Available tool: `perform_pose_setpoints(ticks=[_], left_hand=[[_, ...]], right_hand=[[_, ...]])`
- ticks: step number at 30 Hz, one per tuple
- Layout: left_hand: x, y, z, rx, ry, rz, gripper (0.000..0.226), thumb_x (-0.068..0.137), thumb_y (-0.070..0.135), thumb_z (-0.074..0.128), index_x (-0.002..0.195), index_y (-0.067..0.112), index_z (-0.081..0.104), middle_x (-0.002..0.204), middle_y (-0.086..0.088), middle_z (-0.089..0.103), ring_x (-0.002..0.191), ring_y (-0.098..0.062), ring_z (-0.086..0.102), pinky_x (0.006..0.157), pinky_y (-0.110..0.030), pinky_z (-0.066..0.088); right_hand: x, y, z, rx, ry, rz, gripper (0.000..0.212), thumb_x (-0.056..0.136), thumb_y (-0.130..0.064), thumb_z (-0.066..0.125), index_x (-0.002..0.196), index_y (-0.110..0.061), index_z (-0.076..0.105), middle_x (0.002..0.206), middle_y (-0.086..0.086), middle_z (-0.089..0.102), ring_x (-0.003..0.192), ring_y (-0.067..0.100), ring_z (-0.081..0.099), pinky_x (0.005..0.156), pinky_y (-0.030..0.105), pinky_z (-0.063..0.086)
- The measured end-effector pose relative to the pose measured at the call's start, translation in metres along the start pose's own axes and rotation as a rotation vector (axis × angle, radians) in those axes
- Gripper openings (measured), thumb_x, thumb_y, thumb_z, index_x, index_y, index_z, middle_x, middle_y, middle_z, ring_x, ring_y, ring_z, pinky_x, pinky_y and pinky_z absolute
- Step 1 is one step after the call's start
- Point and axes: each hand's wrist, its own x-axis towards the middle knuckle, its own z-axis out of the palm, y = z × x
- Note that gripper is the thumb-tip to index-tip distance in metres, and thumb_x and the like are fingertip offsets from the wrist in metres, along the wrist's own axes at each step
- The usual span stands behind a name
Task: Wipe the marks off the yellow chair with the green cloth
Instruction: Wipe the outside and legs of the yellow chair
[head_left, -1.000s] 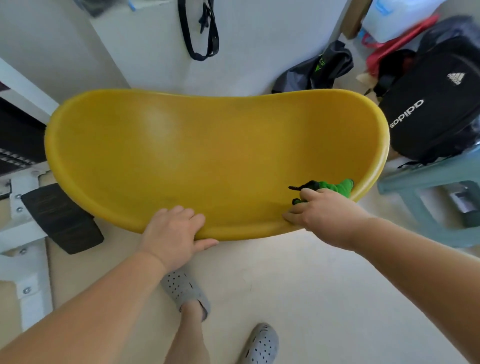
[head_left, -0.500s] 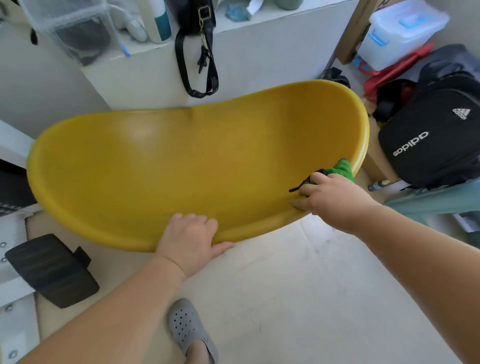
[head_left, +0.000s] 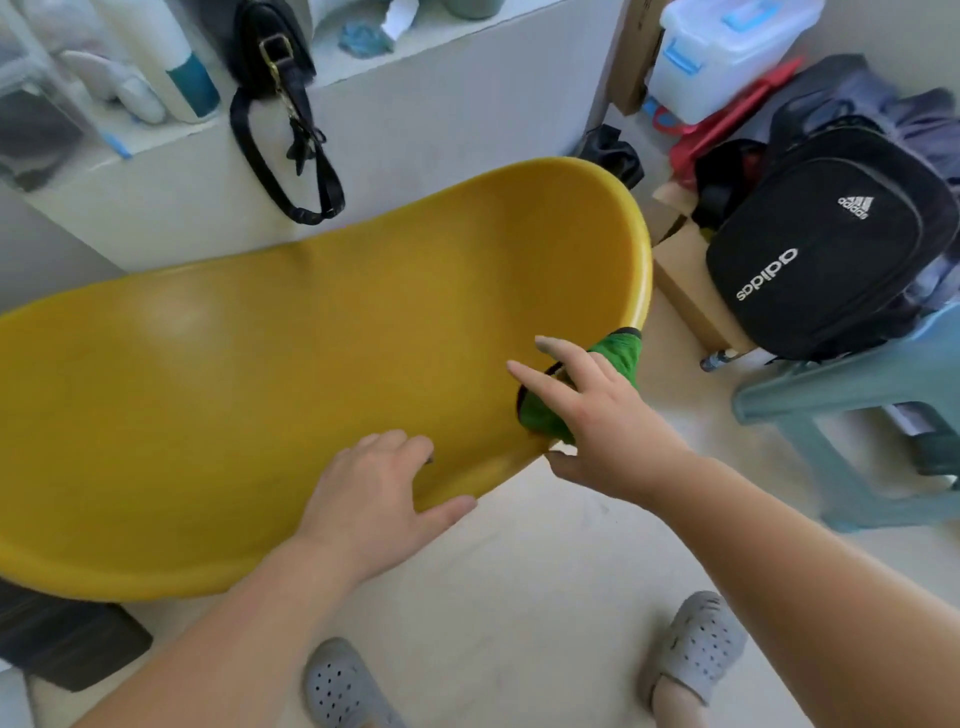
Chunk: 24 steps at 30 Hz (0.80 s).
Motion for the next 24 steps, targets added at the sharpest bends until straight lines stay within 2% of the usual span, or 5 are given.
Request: perform_pose_setpoints(ticks=[7, 13, 17, 21, 24], left_hand=[[0.058, 0.132, 0.009, -0.062, 0.098, -0.123, 0.065, 0.081, 0.073, 0.05, 0.129, 0.029, 0.049, 0.118, 0.008, 0.053, 0.111, -0.019, 0.05, 0.09, -0.036, 0.045], [0.105, 0.208, 0.007, 0.102, 0.17, -0.25, 0.072, 0.077, 0.065, 0.06, 0.135, 0.025, 0.046, 0.124, -0.002, 0.051, 0.11, -0.03, 0.05, 0.092, -0.044, 0.042], [0.128, 0.234, 0.011, 0.199, 0.257, -0.204, 0.07, 0.073, 0.057, 0.069, 0.129, 0.019, 0.052, 0.132, -0.011, 0.049, 0.117, -0.036, 0.044, 0.096, -0.051, 0.037], [0.141, 0.24, 0.007, 0.263, 0.31, -0.094, 0.067, 0.074, 0.057, 0.063, 0.129, 0.02, 0.052, 0.135, -0.014, 0.047, 0.121, -0.035, 0.038, 0.099, -0.055, 0.034], [0.159, 0.238, 0.009, 0.385, 0.271, 0.009, 0.07, 0.072, 0.06, 0.054, 0.13, 0.02, 0.054, 0.133, -0.013, 0.048, 0.117, -0.036, 0.042, 0.093, -0.053, 0.038]], right_hand=[[-0.032, 0.117, -0.027, 0.197, 0.19, -0.031, 0.049, 0.075, 0.002, 0.065, 0.122, -0.01, 0.07, 0.104, 0.007, 0.069, 0.092, 0.035, 0.063, 0.081, 0.038, 0.053], [-0.078, 0.191, -0.052, 0.56, 0.121, 0.302, 0.021, 0.078, -0.02, 0.042, 0.082, -0.041, 0.047, 0.085, -0.006, 0.055, 0.074, 0.014, 0.052, 0.064, 0.032, 0.04], [-0.089, 0.218, -0.034, 0.687, 0.126, 0.471, 0.025, 0.089, -0.012, 0.053, 0.087, -0.035, 0.062, 0.092, -0.009, 0.067, 0.08, 0.018, 0.059, 0.069, 0.028, 0.051], [-0.08, 0.239, -0.01, 0.828, 0.114, 0.714, 0.006, 0.094, -0.025, 0.055, 0.095, -0.02, 0.058, 0.084, -0.005, 0.059, 0.084, 0.023, 0.055, 0.064, 0.023, 0.041], [-0.062, 0.254, 0.017, 1.189, 0.099, 0.778, 0.042, 0.084, -0.042, 0.045, 0.105, -0.008, 0.057, 0.091, 0.006, 0.06, 0.088, 0.027, 0.059, 0.076, 0.036, 0.046]])
